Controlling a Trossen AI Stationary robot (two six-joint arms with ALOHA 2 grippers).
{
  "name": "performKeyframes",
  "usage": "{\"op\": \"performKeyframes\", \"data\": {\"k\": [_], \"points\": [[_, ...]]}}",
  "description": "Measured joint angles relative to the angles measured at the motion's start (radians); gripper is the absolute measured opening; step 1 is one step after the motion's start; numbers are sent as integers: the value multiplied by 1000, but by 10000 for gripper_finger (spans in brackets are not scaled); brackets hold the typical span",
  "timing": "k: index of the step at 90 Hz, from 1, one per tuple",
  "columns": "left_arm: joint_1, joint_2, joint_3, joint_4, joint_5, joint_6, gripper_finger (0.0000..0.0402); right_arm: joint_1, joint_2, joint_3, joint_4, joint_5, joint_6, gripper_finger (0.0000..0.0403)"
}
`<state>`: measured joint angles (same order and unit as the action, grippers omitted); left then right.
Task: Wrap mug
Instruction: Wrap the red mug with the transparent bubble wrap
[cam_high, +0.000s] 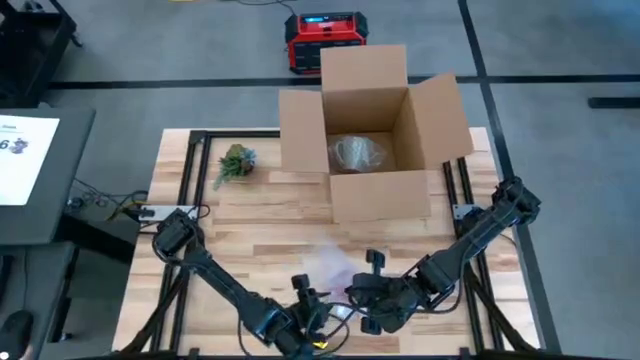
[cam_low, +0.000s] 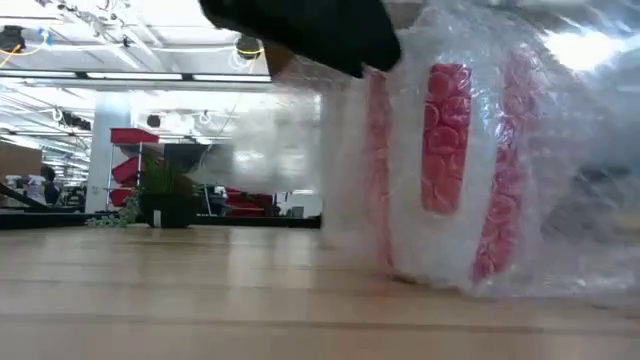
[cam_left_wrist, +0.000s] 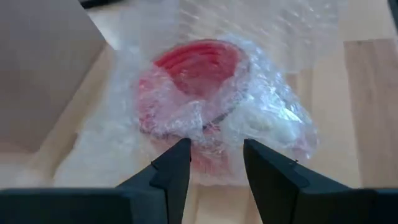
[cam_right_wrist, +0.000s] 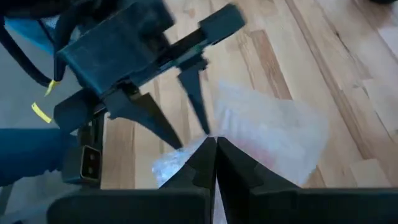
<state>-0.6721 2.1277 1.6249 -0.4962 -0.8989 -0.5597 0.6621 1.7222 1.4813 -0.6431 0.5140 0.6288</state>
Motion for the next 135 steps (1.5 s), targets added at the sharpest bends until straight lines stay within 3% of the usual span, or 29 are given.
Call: {"op": "performKeyframes", "data": {"k": [20,46,61,77,94,104,113,124,135], "points": [[22,2,0,-1,-13,31,132,0,0,-71,62,-70,34,0],[0,1,0,-14,-23,36,132,-1,0,-206,269,-75,52,0],[-21,-30,0,-29,-24,24,132,2,0,-216,291,-91,18,0],[-37,-48,1,-35,-26,16,132,12,-10,-115,80,-90,-14,0],[-40,-48,1,-43,-18,10,132,31,-11,-61,-308,-102,211,4],[-40,-48,1,-59,-9,-5,132,42,-11,-73,-606,-146,414,36],[-40,-48,1,-73,0,-24,132,72,-17,-133,-729,-146,562,88],[-41,-48,1,-90,4,-36,132,99,-61,-253,-741,-149,718,161],[-41,-48,1,-90,18,-43,132,79,-133,-431,-634,-176,835,219]]}}
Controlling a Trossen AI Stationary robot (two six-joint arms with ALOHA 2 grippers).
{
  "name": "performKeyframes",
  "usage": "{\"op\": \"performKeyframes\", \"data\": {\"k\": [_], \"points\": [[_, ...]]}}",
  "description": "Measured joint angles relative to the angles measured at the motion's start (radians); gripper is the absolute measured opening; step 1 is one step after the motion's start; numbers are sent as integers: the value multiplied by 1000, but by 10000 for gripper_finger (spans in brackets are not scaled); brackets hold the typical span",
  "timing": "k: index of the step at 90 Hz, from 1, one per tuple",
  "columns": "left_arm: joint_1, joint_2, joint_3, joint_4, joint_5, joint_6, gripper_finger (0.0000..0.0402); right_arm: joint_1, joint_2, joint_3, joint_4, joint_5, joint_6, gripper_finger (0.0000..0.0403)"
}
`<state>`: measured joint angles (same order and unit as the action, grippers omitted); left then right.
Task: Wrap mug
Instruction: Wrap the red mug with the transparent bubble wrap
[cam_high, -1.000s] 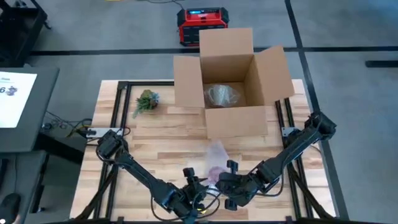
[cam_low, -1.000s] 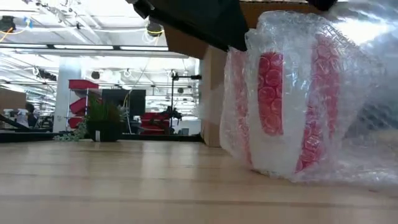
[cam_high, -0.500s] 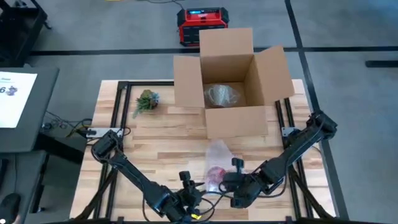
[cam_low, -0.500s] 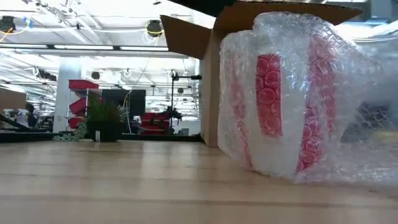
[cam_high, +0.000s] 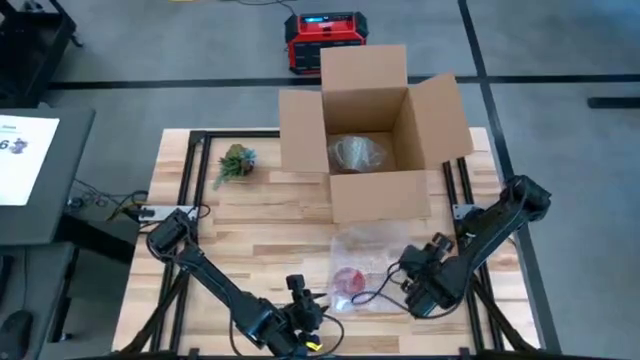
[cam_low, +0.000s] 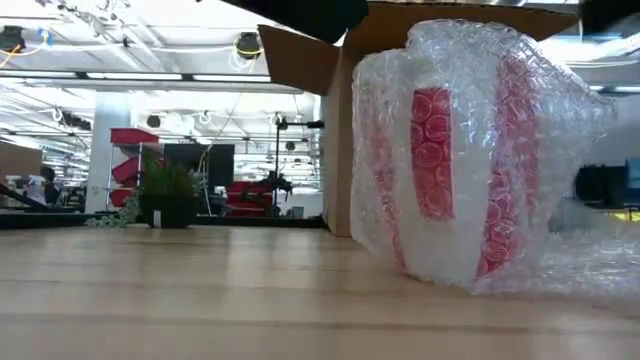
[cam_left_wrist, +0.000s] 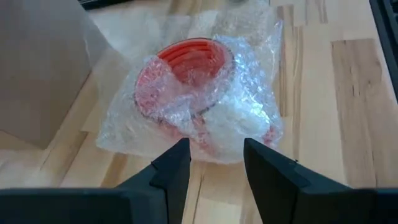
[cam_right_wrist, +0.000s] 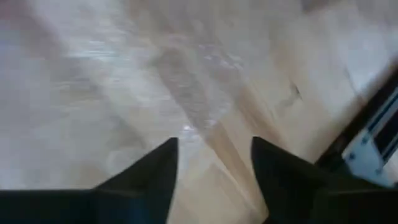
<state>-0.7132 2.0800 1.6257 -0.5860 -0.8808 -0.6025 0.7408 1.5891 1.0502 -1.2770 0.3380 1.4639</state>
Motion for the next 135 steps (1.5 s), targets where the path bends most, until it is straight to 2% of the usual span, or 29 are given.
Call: {"op": "performKeyframes", "data": {"k": [10,26,39,49,70,74,85,107,119,135], "points": [[0,0,0,1,9,-5,132,-34,-88,-172,214,-5,31,245],[1,0,0,1,12,-7,132,-99,-172,-378,497,-6,40,245],[2,0,0,1,12,-11,132,-129,-181,-476,629,-2,56,228],[7,0,-4,2,42,-18,132,-122,-181,-506,713,19,50,188],[39,-2,-121,113,106,-38,132,-56,-174,-471,796,38,42,30],[45,-2,-144,145,112,-41,132,-41,-174,-449,798,43,24,13],[57,-2,-162,199,117,-26,132,-21,-174,-366,777,92,-15,8],[78,-2,-166,280,117,45,132,-48,-175,-173,788,194,-242,1],[87,-2,-166,292,117,70,132,-78,-175,-119,863,212,-365,1],[101,-2,-166,294,117,71,132,-113,-175,-112,1030,190,-488,0]]}}
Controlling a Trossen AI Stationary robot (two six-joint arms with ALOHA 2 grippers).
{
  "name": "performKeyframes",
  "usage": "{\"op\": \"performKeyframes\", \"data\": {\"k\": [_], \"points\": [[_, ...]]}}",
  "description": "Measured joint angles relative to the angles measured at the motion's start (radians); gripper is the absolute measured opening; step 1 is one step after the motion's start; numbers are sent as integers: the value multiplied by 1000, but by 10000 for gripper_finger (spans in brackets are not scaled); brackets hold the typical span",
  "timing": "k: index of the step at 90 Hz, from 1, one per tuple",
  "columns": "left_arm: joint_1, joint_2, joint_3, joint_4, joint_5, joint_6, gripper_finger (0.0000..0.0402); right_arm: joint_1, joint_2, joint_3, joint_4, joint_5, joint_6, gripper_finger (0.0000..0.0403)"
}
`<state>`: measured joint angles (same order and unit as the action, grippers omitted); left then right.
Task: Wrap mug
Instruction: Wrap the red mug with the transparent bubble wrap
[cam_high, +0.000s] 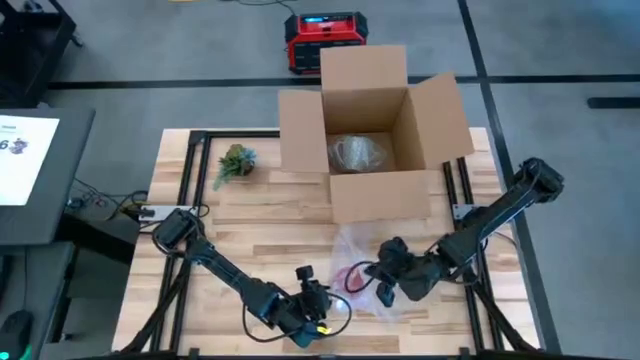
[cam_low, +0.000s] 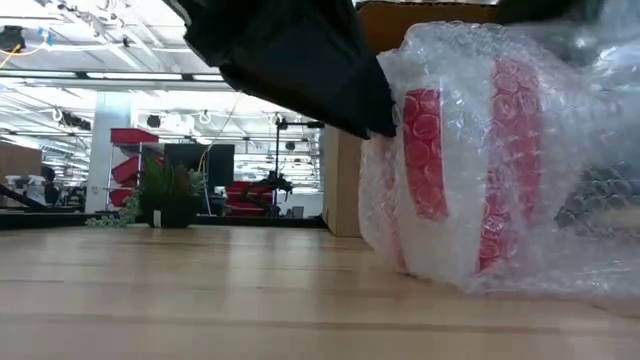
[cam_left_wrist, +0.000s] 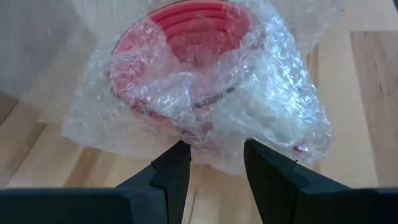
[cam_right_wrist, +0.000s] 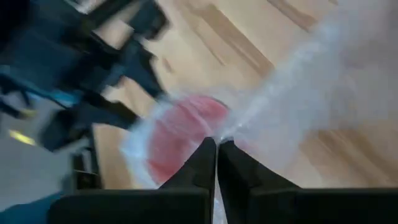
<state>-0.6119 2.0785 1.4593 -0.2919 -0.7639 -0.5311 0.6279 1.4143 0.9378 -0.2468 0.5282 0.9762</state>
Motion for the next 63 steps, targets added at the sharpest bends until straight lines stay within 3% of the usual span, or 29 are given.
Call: {"op": "performKeyframes", "data": {"k": [47,63], "points": [[12,0,-53,148,-27,41,132,-37,126,0,239,-80,-114,2],[15,1,-53,152,-27,41,132,-52,163,0,304,-112,-147,48]]}}
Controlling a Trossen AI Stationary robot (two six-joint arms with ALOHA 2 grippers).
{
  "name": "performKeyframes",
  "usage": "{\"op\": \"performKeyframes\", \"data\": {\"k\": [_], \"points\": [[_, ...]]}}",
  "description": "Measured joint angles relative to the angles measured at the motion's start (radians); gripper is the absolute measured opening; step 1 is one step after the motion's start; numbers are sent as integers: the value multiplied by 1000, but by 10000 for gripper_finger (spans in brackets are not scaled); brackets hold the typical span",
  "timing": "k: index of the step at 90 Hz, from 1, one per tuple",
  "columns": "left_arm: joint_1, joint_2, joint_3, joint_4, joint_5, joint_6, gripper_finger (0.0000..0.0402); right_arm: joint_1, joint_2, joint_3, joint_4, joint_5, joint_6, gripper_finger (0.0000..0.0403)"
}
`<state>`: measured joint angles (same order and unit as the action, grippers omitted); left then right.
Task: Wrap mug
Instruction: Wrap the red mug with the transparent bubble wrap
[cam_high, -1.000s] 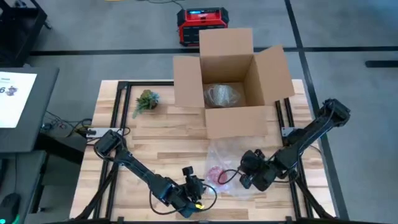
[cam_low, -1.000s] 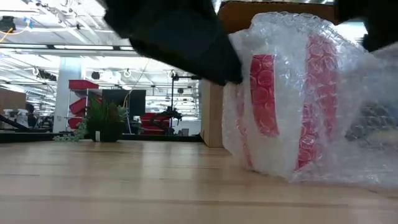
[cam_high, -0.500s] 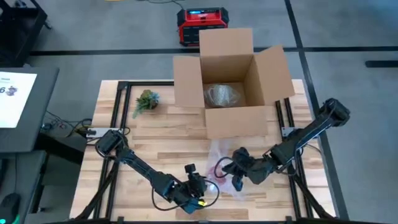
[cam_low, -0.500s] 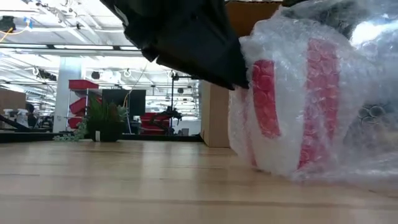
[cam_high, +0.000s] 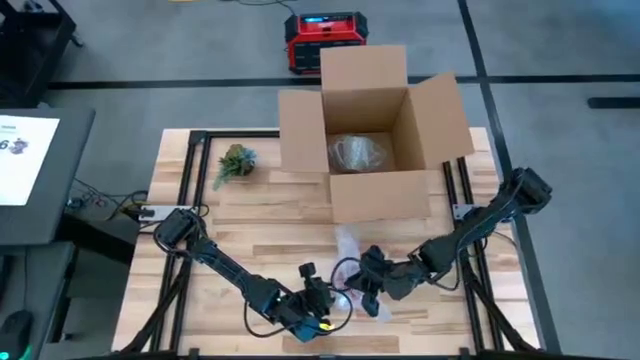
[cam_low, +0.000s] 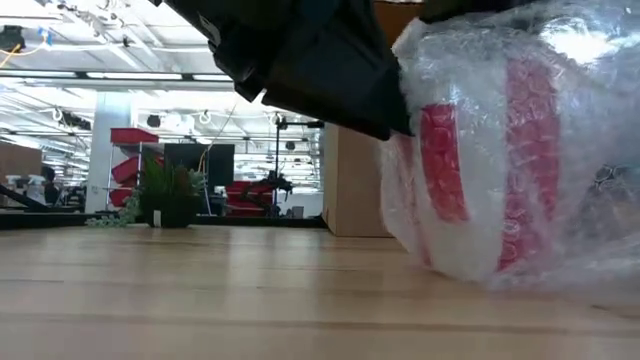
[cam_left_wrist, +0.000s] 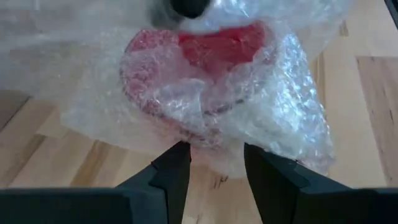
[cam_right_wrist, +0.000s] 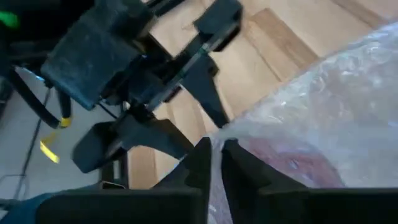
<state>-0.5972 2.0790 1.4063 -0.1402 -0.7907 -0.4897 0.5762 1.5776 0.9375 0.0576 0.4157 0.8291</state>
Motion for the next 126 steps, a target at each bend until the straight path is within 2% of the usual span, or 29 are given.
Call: {"op": "performKeyframes", "data": {"k": [25,43,57,69,78,89,102,115,126], "points": [[-37,-48,28,-21,-13,62,132,-3,-4,0,25,-25,-41,156],[-89,-145,44,-75,-82,83,132,-3,-3,0,46,-55,-68,197],[-115,-201,48,-59,-160,131,132,-9,-3,0,45,-77,-69,203],[-98,-198,47,-39,-168,160,132,-10,-3,0,44,-81,-70,201],[-67,-182,47,-48,-145,149,132,-10,-3,0,45,-140,-71,200],[-37,-177,21,-91,-71,87,132,-10,-2,0,69,-224,-93,200],[-29,-178,-5,-102,-39,51,132,-7,-2,0,94,-277,-97,200],[-32,-179,-5,-142,53,29,132,-7,-2,0,97,-320,-97,200],[-35,-179,-5,-140,55,31,132,-7,-2,0,101,-350,-97,200]]}}
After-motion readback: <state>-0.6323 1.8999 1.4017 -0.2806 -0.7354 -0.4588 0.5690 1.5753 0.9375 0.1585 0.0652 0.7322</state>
